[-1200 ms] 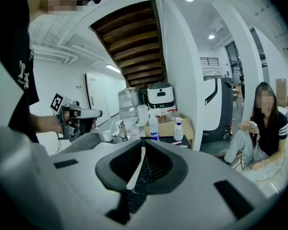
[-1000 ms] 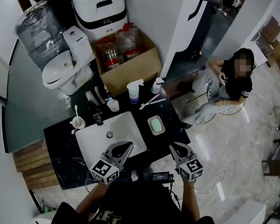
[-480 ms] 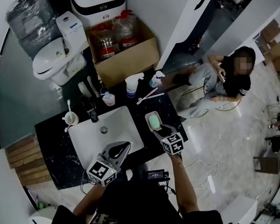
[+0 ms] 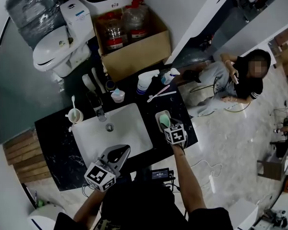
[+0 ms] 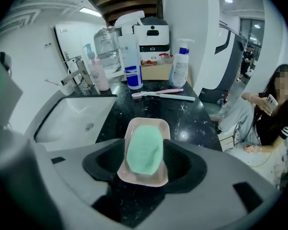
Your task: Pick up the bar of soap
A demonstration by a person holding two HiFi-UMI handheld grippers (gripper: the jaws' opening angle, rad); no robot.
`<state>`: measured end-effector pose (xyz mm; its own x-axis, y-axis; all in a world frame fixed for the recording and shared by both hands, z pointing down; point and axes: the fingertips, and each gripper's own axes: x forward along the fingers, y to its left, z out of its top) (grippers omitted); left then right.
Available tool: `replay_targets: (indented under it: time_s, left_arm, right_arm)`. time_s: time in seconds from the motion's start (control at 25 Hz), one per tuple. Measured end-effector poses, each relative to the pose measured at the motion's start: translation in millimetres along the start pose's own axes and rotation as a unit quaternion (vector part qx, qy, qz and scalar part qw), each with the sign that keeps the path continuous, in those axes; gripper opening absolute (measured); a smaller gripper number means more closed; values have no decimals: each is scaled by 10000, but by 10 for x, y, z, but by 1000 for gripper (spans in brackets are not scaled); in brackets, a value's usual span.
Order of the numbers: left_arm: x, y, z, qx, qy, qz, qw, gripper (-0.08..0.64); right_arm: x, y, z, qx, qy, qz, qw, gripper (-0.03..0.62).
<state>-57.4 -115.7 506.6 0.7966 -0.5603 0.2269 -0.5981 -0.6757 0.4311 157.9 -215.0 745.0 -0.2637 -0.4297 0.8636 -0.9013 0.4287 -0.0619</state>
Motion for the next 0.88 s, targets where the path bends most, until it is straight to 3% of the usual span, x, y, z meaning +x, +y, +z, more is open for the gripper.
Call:
replay_targets:
  time_s: [0.28,0.64,0.88]
  left_arm:
    - [-83,202,22,-116,-20,129,9998,8]
    - [-95,220,43,-137,-93,216,9996,8]
    - [-136,250,42,-164,-123,344,9992,8]
  right_arm:
    - [197,14,-71,-105,576,-63,9983,235]
    - [226,-26,-54,-965,1221,66,9878,235]
    - [226,-106,2,-641,1129,-123,9915,235]
